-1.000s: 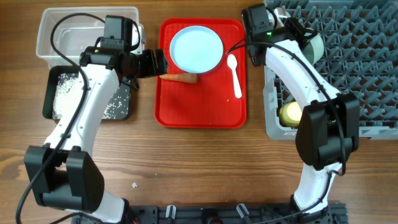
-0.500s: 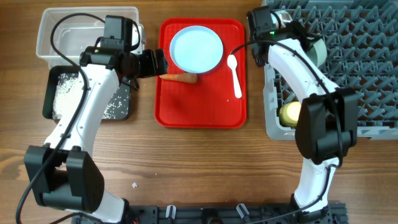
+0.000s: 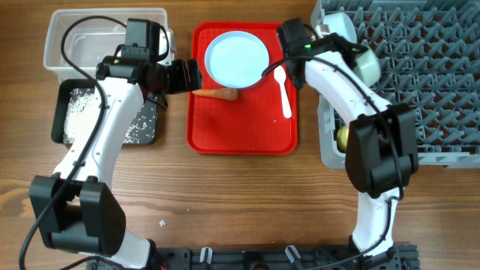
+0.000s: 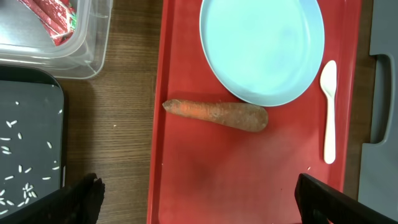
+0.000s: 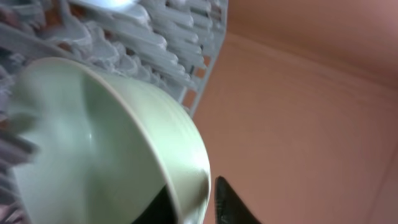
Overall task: Sort waste into correct bins and load items into the dishwasher rack
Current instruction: 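Lower the mint bowl into the rack, open and withdraw the right gripper, then reach the right gripper to the pale blue plate and grasp its rim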
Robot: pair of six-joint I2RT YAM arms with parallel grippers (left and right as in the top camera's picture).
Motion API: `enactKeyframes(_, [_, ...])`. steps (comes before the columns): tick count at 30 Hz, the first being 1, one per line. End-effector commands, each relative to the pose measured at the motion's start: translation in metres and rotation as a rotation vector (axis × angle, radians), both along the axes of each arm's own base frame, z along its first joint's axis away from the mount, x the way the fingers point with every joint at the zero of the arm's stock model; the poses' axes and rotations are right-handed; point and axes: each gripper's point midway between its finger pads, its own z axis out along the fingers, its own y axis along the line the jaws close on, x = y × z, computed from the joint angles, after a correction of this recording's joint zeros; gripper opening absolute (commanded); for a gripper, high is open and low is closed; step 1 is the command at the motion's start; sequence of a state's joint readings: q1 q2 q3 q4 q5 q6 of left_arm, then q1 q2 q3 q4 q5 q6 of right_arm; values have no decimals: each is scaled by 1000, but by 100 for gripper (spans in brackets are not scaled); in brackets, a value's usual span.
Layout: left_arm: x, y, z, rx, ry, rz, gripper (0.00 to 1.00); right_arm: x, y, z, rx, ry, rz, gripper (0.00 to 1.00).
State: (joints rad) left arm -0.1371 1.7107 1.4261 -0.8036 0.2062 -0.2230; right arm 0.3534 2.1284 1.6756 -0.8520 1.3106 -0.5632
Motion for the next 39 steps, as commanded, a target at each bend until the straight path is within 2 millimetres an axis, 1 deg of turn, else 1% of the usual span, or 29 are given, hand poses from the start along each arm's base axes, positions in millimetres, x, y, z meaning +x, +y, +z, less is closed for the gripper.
enactKeyframes(1, [1,3,-1,3,-1,5,100,1,11,-16,21,24,23,38])
enactKeyframes(2, [1,3,-1,3,-1,5,100,1,13,-16,21,24,26,49])
enactKeyframes(3, [1,3,-1,3,-1,5,100,1,13,-16,21,24,27,64])
enactKeyframes(4, [1,3,-1,3,-1,5,100,1,14,-16,21,24,28,84])
enactKeyframes(5, [1,3,-1,3,-1,5,100,1,14,-16,21,23,29,100])
enactKeyframes(8, [1,3,-1,3,-1,5,100,2,15,-15,28,8,28,100])
enactKeyframes(13, [1,3,-1,3,-1,5,100,10,19,-2,127,-152,17,100])
enactKeyframes(17, [1,3,-1,3,-1,5,100,16,33,8,286,-200,65,100])
enactKeyframes(20, [1,3,-1,3,-1,5,100,21,48,13,420,-226,118,100])
enactKeyframes(21, [1,3,-1,3,-1,5,100,23,59,13,505,-221,152,100])
enactKeyframes(23, [1,3,-1,3,-1,5,100,24,70,13,609,-242,168,100])
enactKeyframes(25, [1,3,-1,3,-1,5,100,25,86,11,756,-279,171,100])
enactKeyframes(26, [1,3,-1,3,-1,5,100,25,99,10,869,-292,177,100])
enactKeyframes(28, [1,3,-1,3,-1,5,100,20,149,9,1196,-235,227,100])
enactKeyframes(29, [1,3,-1,3,-1,5,100,15,168,11,1306,-190,259,100])
enactKeyframes(30, [1,3,-1,3,-1,5,100,6,196,18,1462,-123,306,100])
enactKeyframes(32, [1,3,-1,3,-1,5,100,-8,230,37,1682,-55,353,100])
enactKeyframes(33, [1,3,-1,3,-1,5,100,-13,243,46,1770,-35,363,100])
enactKeyframes(35, [1,3,-1,3,-1,5,100,-14,259,59,1896,-29,360,100])
enactKeyframes(37, [1,3,-1,3,-1,5,100,-8,262,61,1945,-67,312,100])
enactKeyframes(38, [1,3,-1,3,-1,5,100,-3,261,60,1966,-106,265,98])
enactKeyframes(39, [1,3,-1,3,-1,5,100,1,260,56,1973,-131,226,95])
